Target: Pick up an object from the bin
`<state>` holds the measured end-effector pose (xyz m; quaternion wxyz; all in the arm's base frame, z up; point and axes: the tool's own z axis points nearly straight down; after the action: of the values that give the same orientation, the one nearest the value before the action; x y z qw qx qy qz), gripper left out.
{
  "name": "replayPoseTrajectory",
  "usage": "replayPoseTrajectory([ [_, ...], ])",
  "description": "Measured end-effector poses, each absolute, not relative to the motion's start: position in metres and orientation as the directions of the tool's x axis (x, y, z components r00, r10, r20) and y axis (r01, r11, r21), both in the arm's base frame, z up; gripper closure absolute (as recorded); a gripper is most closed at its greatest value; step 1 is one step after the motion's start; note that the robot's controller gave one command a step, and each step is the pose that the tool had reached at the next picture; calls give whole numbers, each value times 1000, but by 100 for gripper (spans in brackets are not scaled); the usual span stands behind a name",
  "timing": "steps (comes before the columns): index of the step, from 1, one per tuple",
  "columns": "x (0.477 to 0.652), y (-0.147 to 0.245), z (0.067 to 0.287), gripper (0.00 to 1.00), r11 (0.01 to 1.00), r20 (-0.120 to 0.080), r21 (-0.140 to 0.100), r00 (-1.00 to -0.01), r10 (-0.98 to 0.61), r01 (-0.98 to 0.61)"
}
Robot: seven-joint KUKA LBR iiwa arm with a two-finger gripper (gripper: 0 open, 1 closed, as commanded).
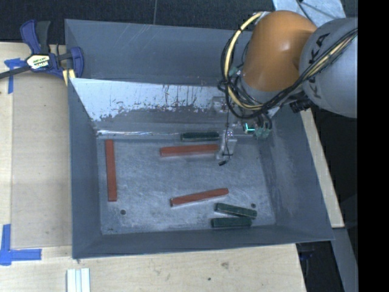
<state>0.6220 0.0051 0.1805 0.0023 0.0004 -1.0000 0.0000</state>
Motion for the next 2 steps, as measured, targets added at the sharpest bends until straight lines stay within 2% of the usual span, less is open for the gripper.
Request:
replayPoseTrajectory([
  [1, 616, -45, 90, 0, 985, 0, -1, -985, -170, -170],
  [2, 618, -101, 138, 0, 933, -7, -6, -933, -361, -361],
])
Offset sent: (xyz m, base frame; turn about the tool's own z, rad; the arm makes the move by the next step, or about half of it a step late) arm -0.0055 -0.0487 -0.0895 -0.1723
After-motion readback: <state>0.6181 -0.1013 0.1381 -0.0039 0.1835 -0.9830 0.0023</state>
